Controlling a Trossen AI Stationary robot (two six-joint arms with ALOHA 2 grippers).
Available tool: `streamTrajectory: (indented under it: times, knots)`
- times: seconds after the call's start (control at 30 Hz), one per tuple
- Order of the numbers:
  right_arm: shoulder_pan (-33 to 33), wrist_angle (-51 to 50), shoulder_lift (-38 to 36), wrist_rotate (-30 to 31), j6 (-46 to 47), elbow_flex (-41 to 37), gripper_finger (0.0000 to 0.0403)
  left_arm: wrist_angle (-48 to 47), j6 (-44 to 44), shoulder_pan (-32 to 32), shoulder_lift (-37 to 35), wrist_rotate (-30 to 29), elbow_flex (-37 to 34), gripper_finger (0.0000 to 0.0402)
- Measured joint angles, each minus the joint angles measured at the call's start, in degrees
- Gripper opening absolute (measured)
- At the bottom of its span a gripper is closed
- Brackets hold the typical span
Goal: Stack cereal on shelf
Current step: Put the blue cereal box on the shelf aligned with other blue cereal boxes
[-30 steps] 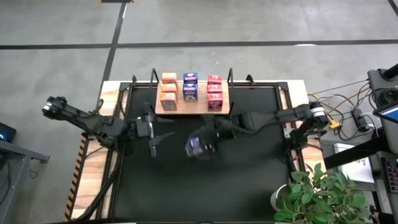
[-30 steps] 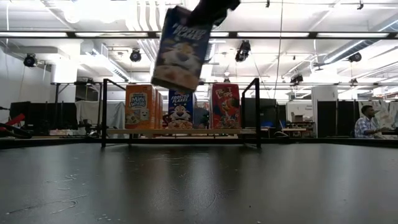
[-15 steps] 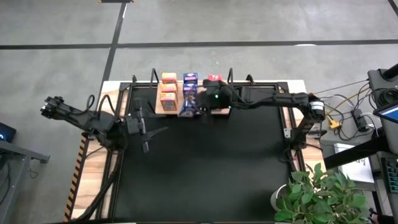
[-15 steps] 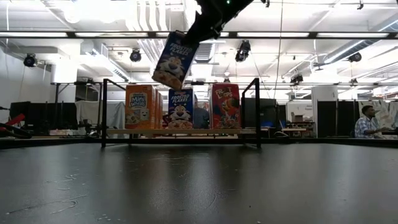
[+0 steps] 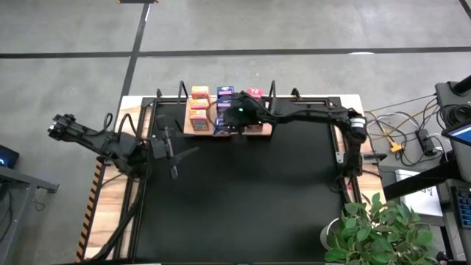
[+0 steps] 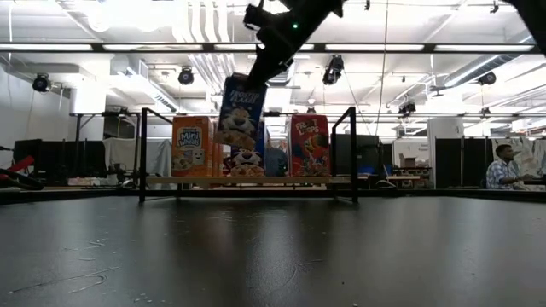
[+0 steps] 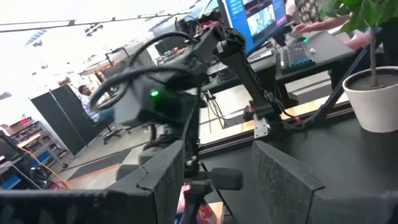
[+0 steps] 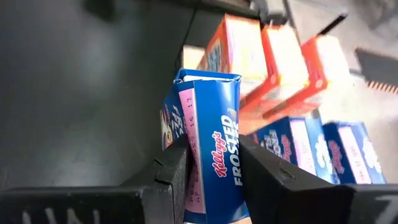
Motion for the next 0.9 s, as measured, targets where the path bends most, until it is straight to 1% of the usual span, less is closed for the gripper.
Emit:
streamTrajectory:
  times: [0.23,0.37,0.43,0.9]
  knots:
    - [-1.86,-13.85,7.86,-0.43,1.94,14.10,0.0109,0.17,-0.31,0.00,-0.57,0.00,-1.28,0.0173]
    - [-3.20,-18.18,11.63,-1.72,2.48,18.43,0.0109,0.22,-0.50,0.00,-1.02,0.00,-1.78,0.0173]
    - [-3.74,-18.51,12.71,-2.94,2.71,19.42,0.0109,0.32,-0.64,0.00,-1.15,0.00,-1.92,0.0173]
    - [-4.63,-17.81,13.81,-2.89,3.58,19.33,0.0109,0.07,-0.78,0.00,-1.81,0.00,-2.44,0.0173]
